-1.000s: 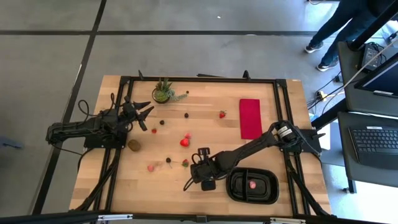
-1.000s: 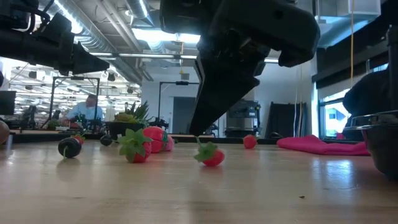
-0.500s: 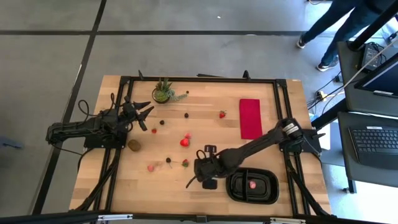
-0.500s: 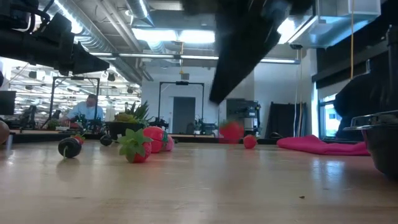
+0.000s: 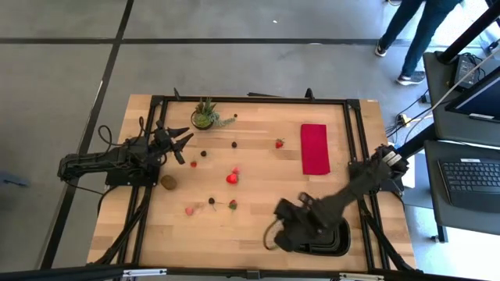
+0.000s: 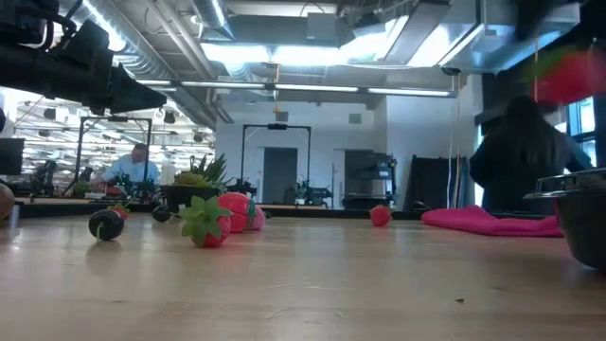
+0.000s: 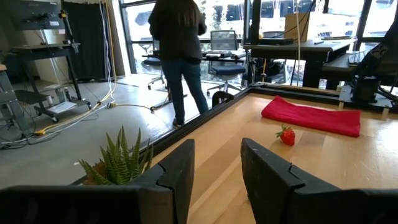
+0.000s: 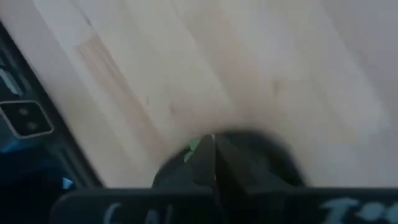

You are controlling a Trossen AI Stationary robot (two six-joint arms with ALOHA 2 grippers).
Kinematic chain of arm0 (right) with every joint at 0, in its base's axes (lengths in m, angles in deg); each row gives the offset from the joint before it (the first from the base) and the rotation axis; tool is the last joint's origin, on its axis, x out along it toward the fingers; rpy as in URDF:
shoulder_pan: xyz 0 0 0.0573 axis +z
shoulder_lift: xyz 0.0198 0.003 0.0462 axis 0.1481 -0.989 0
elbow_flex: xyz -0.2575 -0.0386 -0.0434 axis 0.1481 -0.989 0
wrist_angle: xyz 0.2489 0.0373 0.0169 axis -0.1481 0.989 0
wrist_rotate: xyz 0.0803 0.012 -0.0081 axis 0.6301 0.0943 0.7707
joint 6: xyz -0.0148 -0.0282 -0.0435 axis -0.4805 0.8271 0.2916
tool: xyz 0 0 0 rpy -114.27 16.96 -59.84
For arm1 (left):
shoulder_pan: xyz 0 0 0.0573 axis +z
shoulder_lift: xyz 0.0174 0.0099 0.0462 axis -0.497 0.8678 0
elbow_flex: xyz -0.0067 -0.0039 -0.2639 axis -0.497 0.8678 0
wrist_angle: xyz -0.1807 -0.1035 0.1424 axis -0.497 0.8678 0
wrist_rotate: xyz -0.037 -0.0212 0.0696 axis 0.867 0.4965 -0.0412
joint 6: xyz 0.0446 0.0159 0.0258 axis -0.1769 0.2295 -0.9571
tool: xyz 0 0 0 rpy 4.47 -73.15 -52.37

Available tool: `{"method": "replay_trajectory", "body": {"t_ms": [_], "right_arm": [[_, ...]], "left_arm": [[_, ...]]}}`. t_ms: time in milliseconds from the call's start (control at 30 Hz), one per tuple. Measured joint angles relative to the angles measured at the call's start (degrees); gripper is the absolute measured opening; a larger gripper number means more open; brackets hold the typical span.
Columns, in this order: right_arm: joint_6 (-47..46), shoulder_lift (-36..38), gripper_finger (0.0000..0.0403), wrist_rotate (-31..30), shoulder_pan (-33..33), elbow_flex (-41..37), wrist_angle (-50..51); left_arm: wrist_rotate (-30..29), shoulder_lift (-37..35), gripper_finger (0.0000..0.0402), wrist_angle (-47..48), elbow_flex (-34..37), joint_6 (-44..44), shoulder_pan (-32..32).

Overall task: Pick and placing Produce into tupperware
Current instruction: Put the strawberry into the right of the black bin

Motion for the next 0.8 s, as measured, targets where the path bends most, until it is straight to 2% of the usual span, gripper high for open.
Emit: {"method": "replay_trajectory", "body": {"t_ms": [233,500,600,800], "right_arm": [[-28.1,0.0,0.0001,0.0,9.2,0.0,9.5],[-50.4,0.0,0.0004,0.0,16.7,0.0,15.3],[-55.2,0.0,0.0003,0.8,18.2,-0.9,16.2],[-56.4,-0.1,0.0007,4.5,18.8,-4.9,15.3]], "left_arm": [[0.0,0.0,0.0124,0.0,0.0,0.0,0.0],[0.0,0.0,0.0124,0.1,0.0,0.0,0.0],[0.0,0.0,0.0124,0.1,0.0,0.0,0.0],[0.0,0.0,0.0124,0.1,0.0,0.0,0.0]]}}
